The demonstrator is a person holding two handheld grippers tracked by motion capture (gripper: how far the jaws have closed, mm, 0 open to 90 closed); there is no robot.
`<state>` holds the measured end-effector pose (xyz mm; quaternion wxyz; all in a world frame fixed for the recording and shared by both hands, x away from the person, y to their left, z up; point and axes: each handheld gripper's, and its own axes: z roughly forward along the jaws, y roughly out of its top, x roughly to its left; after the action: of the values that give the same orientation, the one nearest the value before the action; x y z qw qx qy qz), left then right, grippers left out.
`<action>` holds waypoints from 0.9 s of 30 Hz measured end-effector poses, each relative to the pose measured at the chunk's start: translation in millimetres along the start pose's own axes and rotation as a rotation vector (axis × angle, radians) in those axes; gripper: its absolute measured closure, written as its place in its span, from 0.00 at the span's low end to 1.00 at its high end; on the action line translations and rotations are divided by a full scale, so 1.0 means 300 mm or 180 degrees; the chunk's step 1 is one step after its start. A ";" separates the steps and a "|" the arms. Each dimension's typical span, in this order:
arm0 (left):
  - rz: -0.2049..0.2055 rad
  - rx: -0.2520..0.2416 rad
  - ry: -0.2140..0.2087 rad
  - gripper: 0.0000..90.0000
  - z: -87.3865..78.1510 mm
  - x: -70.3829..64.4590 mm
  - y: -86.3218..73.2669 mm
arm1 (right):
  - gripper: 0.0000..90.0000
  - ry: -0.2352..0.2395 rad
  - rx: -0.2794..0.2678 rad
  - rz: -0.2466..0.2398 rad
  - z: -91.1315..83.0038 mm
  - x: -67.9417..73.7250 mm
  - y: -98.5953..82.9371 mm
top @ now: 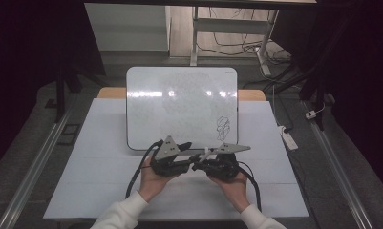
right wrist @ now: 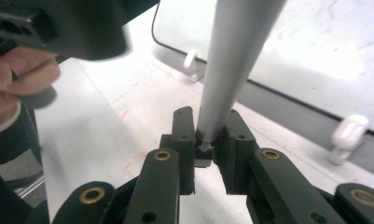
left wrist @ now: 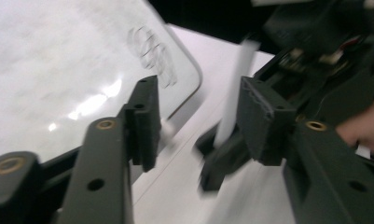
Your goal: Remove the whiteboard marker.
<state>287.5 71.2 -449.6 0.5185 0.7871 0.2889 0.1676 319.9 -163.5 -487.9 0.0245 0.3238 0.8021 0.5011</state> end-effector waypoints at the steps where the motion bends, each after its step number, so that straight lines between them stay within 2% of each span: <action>1: -0.0048 0.0015 0.0043 0.53 -0.017 0.013 -0.010 | 0.86 -0.0014 -0.0013 -0.0014 -0.006 -0.003 0.001; 5: -0.0221 0.0183 0.0106 0.47 -0.081 0.064 -0.055 | 0.86 -0.0063 -0.0114 -0.0107 -0.029 -0.018 0.008; 7: -0.0296 0.0240 0.0111 0.45 -0.114 0.081 -0.085 | 0.86 -0.0068 -0.0161 -0.0157 -0.041 -0.023 0.011; 8: -0.0296 0.0240 0.0111 0.44 -0.114 0.081 -0.085 | 0.86 -0.0088 -0.0180 -0.0199 -0.047 -0.025 0.013; 9: -0.0329 0.0272 0.0115 0.43 -0.154 0.090 -0.117 | 0.86 -0.0102 -0.0198 -0.0235 -0.054 -0.028 0.015; 11: -0.0342 0.0331 0.0139 0.42 -0.199 0.094 -0.151 | 0.86 -0.0102 -0.0279 -0.0300 -0.069 -0.035 0.018; 14: -0.0387 0.0400 0.0242 0.39 -0.269 0.106 -0.207 | 0.86 -0.0143 -0.0379 -0.0374 -0.097 -0.048 0.028; 18: -0.0424 0.0448 0.0452 0.38 -0.348 0.130 -0.279 | 0.86 -0.0163 -0.0506 -0.0410 -0.135 -0.073 0.039; 21: -0.0458 0.0492 0.0610 0.38 -0.379 0.151 -0.314 | 0.86 -0.0237 -0.0557 -0.0421 -0.158 -0.087 0.045; 27: -0.0502 0.0522 0.0726 0.37 -0.376 0.181 -0.346 | 0.86 -0.0336 -0.0681 -0.0397 -0.194 -0.118 0.054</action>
<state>237.0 217.1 -500.4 0.4278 0.7776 0.4195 0.1904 334.6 -223.8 -455.8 0.1321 0.2948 0.7603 0.5635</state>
